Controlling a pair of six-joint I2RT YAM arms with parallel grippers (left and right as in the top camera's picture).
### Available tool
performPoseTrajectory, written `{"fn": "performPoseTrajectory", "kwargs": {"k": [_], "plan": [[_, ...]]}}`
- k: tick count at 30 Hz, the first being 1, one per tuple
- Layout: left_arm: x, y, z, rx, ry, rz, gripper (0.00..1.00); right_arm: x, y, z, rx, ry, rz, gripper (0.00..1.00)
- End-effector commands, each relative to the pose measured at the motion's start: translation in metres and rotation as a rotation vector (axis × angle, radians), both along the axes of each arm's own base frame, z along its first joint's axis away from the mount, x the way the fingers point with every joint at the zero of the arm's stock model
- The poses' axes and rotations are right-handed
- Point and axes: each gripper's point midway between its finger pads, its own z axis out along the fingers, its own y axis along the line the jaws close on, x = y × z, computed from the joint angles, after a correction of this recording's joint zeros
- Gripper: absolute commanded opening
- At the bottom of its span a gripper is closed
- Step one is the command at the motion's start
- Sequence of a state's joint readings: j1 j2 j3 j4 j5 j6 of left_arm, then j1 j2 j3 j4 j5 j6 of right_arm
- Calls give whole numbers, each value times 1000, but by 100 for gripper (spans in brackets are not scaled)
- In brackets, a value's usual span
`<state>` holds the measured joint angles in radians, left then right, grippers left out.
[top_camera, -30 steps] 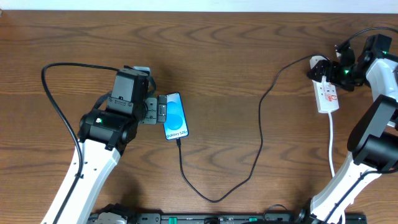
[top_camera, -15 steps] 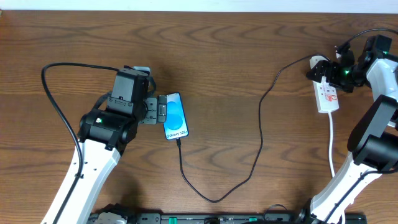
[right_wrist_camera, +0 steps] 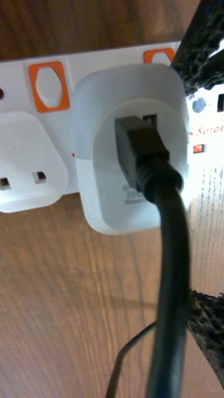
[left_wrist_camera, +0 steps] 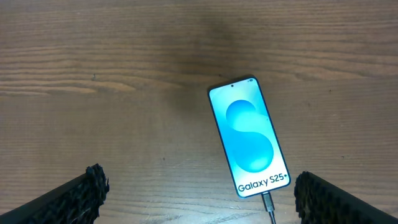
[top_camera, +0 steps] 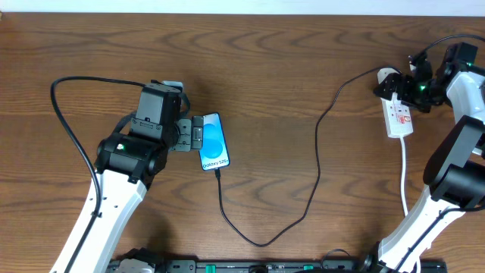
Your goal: Plug charger to phone and switch on socket
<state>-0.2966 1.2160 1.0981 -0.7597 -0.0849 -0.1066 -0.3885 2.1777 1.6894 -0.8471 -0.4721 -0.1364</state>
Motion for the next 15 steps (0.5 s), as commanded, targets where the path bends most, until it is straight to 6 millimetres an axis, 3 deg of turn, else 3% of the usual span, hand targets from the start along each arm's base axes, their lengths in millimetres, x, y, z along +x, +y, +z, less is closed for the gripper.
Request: {"fn": "performPoseTrajectory", "kwargs": {"k": [1, 9, 15], "plan": [[0, 2, 0, 16, -1, -2, 98, 12, 15, -5, 36, -33, 45, 99], [0, 2, 0, 16, -1, -2, 98, 20, -12, 31, 2, -57, 6, 99], [0, 2, 0, 16, -1, -2, 98, 25, -15, 43, -10, -74, 6, 99]]}}
